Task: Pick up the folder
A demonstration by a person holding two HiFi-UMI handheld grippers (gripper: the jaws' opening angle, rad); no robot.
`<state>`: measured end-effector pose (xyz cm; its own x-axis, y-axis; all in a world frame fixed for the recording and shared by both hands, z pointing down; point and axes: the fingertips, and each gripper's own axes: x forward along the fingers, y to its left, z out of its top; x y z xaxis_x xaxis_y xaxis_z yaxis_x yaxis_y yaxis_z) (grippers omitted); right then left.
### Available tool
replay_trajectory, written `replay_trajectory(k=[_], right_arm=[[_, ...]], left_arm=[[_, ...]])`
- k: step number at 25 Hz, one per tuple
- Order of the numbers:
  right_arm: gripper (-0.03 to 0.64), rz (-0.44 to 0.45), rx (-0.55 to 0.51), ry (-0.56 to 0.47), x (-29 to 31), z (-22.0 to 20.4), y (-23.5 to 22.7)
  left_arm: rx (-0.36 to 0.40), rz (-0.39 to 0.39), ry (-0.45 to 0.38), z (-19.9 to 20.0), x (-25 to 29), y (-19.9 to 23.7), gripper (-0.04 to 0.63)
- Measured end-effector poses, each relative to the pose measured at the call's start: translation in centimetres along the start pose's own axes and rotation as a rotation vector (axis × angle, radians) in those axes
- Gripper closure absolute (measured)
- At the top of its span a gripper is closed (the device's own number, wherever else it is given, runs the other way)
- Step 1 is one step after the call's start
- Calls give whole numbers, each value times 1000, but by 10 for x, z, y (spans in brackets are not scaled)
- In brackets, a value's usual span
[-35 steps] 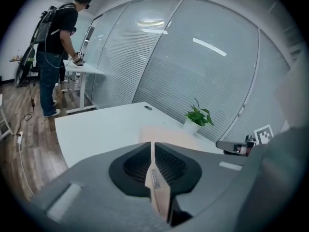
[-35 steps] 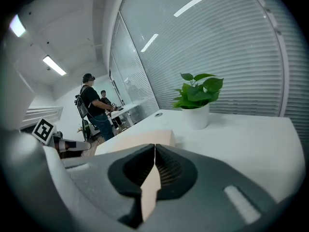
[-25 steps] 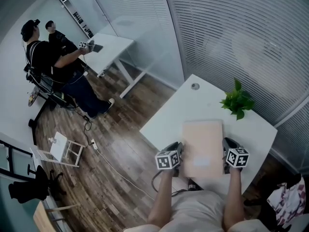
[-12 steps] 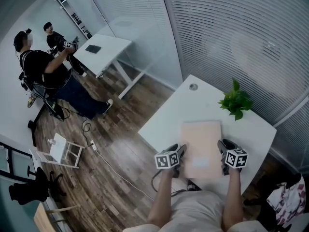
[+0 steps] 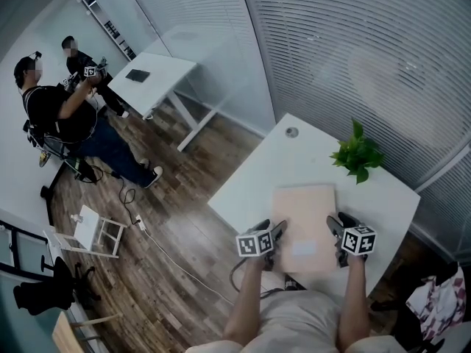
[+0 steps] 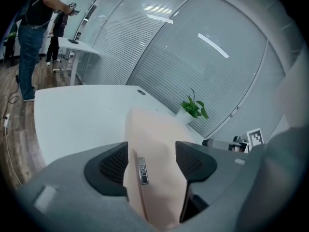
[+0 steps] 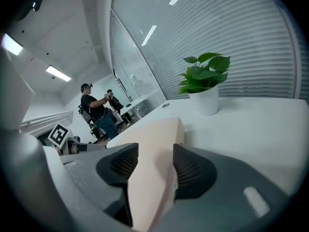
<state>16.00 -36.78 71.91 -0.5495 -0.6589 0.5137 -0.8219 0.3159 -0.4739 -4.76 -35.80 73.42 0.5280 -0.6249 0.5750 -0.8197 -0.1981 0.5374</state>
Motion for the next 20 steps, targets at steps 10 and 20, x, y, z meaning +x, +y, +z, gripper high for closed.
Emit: replay_trajectory(k=[10,20], right_arm=[[277,37,17,43,13,-11,12],[250,43,47,117,19,-39,3]], left_arm=[[-61,-5,-22,-3,0,8,287],[-78,15,24,-21,18,8,265]])
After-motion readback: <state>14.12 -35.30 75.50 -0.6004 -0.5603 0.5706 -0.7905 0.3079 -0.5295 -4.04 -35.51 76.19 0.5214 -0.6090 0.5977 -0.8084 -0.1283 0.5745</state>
